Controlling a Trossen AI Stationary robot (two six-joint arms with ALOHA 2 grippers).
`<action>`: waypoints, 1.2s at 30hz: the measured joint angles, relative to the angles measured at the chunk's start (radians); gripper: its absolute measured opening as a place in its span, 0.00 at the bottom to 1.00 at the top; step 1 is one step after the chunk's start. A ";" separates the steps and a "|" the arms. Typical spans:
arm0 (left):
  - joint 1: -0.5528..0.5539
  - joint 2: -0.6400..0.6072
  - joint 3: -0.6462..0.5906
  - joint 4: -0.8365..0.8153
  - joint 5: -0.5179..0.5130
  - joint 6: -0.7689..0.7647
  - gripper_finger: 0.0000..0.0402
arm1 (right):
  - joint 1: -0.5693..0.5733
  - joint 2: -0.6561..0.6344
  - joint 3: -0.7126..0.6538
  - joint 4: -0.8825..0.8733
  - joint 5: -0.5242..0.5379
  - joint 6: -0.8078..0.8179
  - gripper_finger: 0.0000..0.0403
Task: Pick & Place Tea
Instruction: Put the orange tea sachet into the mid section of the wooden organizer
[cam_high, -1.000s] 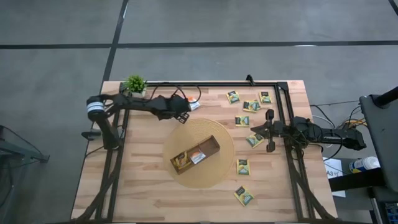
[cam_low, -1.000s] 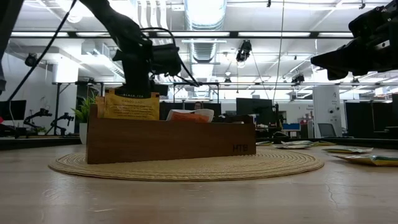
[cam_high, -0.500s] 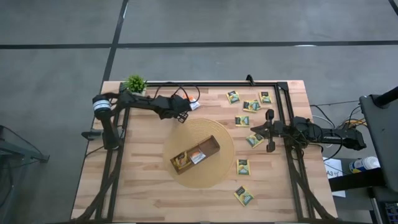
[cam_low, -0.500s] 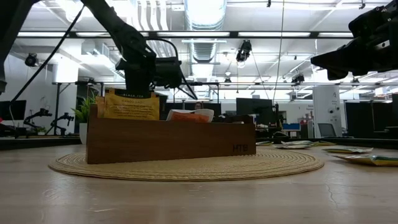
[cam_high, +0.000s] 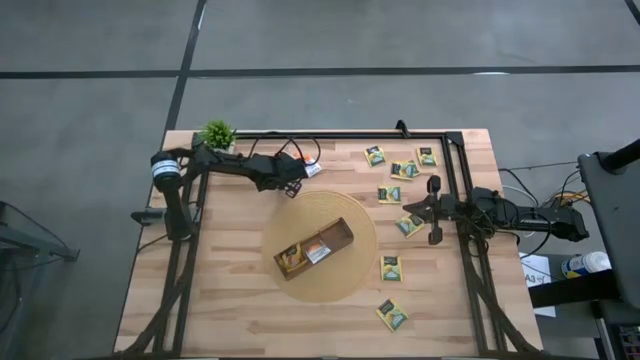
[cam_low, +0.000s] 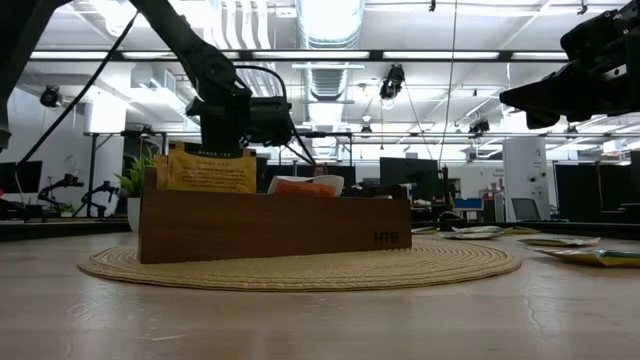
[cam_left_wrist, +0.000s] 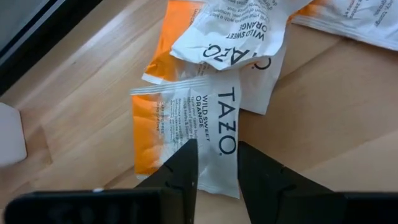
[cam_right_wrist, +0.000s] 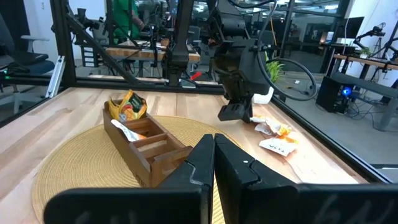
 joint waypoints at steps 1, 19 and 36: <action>0.000 0.000 0.000 -0.004 0.000 0.000 0.23 | 0.000 0.000 0.000 0.000 0.000 0.000 0.02; -0.003 -0.006 0.038 -0.175 -0.013 -0.041 0.00 | 0.000 0.000 0.000 0.000 0.000 0.000 0.02; -0.177 -0.167 0.058 -0.211 -0.046 -0.095 0.00 | 0.000 0.000 0.000 0.000 0.000 0.000 0.02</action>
